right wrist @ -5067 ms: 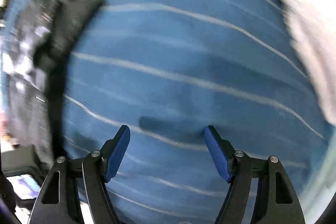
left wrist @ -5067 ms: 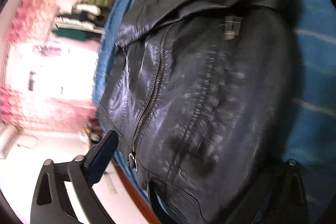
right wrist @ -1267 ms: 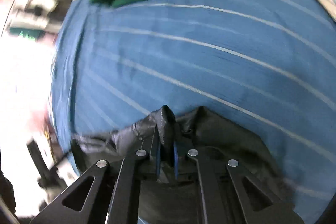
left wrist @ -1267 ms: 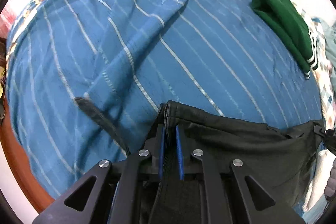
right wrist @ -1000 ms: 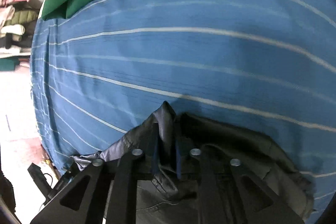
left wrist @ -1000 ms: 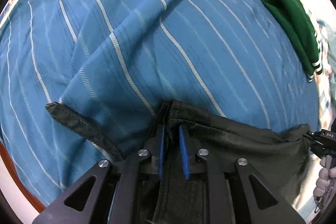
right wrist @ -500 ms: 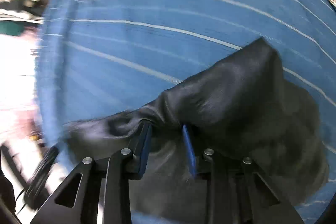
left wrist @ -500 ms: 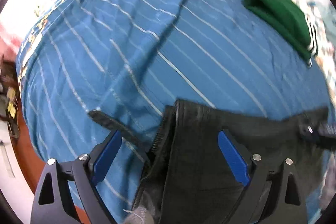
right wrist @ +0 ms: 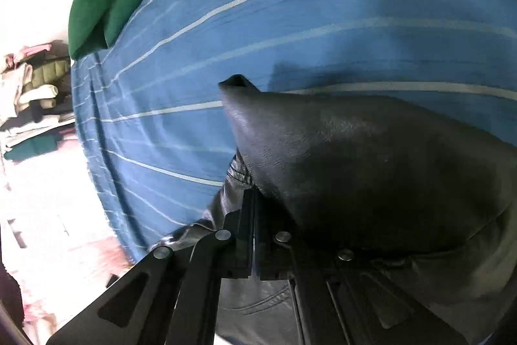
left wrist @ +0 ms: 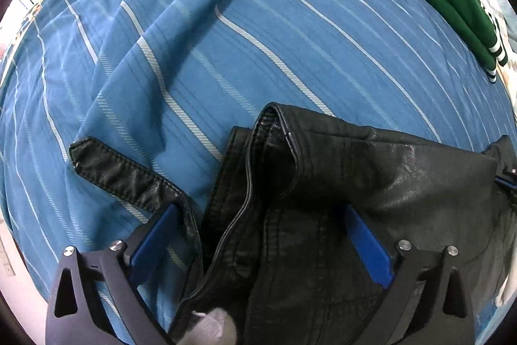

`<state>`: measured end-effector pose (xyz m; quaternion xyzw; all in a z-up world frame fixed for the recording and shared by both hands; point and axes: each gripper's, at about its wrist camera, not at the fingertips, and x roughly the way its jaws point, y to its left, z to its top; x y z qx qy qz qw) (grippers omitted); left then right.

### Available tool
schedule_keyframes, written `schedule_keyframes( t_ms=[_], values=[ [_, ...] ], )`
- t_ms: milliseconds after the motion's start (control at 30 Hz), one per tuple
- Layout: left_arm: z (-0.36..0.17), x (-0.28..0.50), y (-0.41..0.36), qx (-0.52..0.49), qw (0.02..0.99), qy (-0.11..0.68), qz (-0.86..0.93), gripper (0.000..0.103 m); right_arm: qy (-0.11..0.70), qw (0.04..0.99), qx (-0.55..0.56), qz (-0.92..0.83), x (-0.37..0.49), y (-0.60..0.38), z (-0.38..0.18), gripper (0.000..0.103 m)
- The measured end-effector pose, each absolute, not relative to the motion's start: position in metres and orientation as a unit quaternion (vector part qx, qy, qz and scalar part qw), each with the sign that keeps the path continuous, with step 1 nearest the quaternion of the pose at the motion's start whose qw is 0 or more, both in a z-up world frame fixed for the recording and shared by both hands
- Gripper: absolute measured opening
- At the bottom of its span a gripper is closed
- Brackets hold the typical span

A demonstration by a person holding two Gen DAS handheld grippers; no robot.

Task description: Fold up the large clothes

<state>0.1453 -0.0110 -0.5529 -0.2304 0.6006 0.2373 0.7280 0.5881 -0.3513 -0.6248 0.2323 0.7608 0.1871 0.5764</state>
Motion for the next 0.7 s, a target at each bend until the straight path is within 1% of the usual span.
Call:
schedule_keyframes(
  t_ms=[33, 67, 133, 167, 200, 233, 300, 333, 367, 400, 467, 500, 533, 633, 700],
  values=[
    [-0.552, 0.145, -0.011, -0.230, 0.726, 0.604, 0.237, 0.103, 0.761, 0.575, 0.233, 0.187, 0.589, -0.350, -0.619, 0.000],
    [-0.551, 0.145, -0.011, -0.227, 0.723, 0.609, 0.233, 0.103, 0.757, 0.581, 0.231, 0.191, 0.589, -0.350, -0.608, 0.005],
    [-0.546, 0.146, -0.011, -0.228, 0.720, 0.614, 0.230, 0.103, 0.729, 0.619, 0.211, 0.204, 0.590, -0.354, -0.580, 0.004],
    [-0.540, 0.146, -0.011, -0.226, 0.720, 0.614, 0.231, 0.103, 0.711, 0.659, 0.162, 0.185, 0.592, -0.357, -0.569, 0.000],
    [-0.534, 0.151, -0.015, -0.215, 0.723, 0.613, 0.235, 0.103, 0.703, 0.683, 0.117, 0.161, 0.596, -0.363, -0.569, 0.000],
    [-0.525, 0.152, -0.017, -0.197, 0.726, 0.611, 0.246, 0.103, 0.708, 0.685, 0.094, 0.141, 0.602, -0.372, -0.577, 0.000],
    [-0.503, 0.155, -0.023, -0.173, 0.735, 0.603, 0.257, 0.103, 0.738, 0.651, 0.125, 0.125, 0.610, -0.385, -0.601, 0.000],
    [-0.490, 0.157, -0.028, -0.164, 0.739, 0.598, 0.263, 0.103, 0.738, 0.649, 0.134, 0.127, 0.612, -0.387, -0.597, 0.000],
    [-0.478, 0.159, -0.034, -0.155, 0.744, 0.593, 0.266, 0.103, 0.733, 0.655, 0.129, 0.130, 0.614, -0.388, -0.585, 0.005],
    [-0.468, 0.162, -0.041, -0.152, 0.751, 0.588, 0.259, 0.103, 0.719, 0.671, 0.122, 0.134, 0.614, -0.389, -0.566, 0.006],
    [-0.451, 0.173, -0.064, -0.148, 0.766, 0.578, 0.241, 0.103, 0.693, 0.699, 0.107, 0.141, 0.606, -0.389, -0.531, 0.017],
    [-0.449, 0.178, -0.073, -0.147, 0.770, 0.576, 0.230, 0.103, 0.686, 0.703, 0.112, 0.150, 0.600, -0.390, -0.521, 0.029],
    [-0.449, 0.187, -0.084, -0.144, 0.772, 0.579, 0.216, 0.103, 0.685, 0.701, 0.120, 0.160, 0.595, -0.392, -0.513, 0.037],
    [-0.466, 0.210, -0.112, -0.140, 0.767, 0.596, 0.190, 0.103, 0.707, 0.679, 0.101, 0.169, 0.581, -0.384, -0.516, 0.037],
    [-0.493, 0.233, -0.113, -0.129, 0.757, 0.613, 0.190, 0.103, 0.732, 0.663, 0.070, 0.140, 0.577, -0.377, -0.546, 0.034]
  ],
)
